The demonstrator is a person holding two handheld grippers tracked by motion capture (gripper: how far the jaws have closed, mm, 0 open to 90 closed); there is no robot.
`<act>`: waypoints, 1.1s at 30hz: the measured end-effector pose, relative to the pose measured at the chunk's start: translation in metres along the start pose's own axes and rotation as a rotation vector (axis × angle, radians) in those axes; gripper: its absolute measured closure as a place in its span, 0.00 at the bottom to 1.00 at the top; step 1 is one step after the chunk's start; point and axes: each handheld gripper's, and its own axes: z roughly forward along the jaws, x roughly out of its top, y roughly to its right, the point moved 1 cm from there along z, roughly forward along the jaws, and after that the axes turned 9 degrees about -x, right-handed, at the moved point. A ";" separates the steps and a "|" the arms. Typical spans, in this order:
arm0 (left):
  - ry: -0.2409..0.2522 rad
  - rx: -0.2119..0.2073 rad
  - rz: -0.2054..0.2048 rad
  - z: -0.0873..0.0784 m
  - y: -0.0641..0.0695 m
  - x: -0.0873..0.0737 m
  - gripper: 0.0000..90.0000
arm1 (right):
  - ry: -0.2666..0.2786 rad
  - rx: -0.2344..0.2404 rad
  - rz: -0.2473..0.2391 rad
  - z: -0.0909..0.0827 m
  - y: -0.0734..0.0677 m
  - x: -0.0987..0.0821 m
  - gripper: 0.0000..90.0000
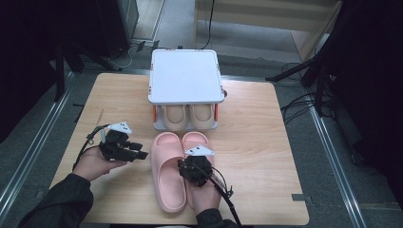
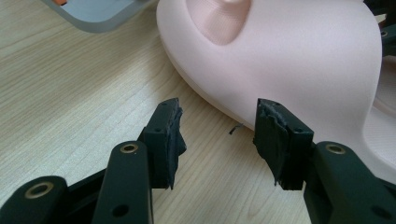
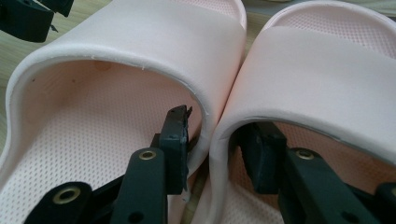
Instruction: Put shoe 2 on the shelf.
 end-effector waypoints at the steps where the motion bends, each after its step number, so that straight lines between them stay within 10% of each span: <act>1: 0.002 0.002 -0.001 0.000 0.000 0.000 0.56 | -0.002 0.000 0.000 -0.001 0.000 0.000 0.74; 18: 0.025 0.016 -0.011 -0.006 -0.004 0.000 0.56 | -0.003 0.129 -0.149 -0.022 0.028 0.002 0.85; 33: 0.061 0.024 -0.034 -0.015 -0.010 -0.004 0.56 | -0.031 0.365 -0.307 -0.044 0.039 0.014 0.85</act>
